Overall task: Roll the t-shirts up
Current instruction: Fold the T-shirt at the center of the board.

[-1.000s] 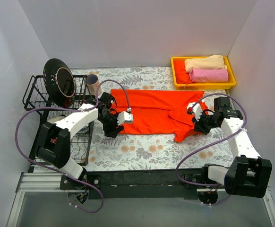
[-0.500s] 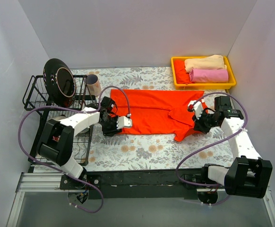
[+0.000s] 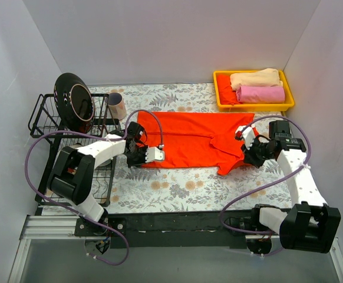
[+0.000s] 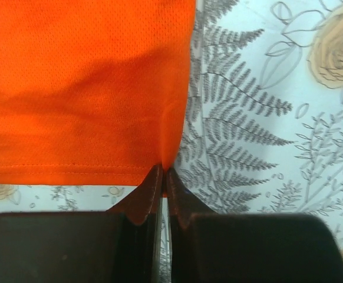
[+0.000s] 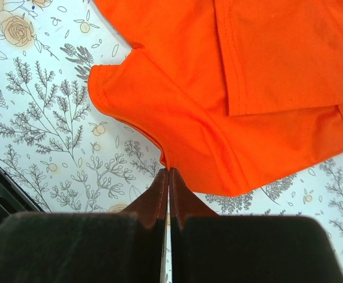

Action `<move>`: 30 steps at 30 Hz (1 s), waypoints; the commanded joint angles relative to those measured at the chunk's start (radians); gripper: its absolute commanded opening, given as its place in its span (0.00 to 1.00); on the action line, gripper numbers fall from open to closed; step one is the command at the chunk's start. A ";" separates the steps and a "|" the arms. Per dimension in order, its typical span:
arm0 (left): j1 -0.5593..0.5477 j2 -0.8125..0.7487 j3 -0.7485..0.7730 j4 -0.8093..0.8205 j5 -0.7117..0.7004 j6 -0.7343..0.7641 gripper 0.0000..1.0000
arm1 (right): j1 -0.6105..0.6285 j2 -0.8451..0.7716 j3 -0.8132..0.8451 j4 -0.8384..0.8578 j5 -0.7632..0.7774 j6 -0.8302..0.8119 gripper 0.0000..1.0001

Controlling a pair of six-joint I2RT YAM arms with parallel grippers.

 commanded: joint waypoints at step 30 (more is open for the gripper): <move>0.101 0.173 0.402 -0.088 -0.013 -0.245 0.00 | -0.007 0.184 0.287 0.247 0.213 0.171 0.01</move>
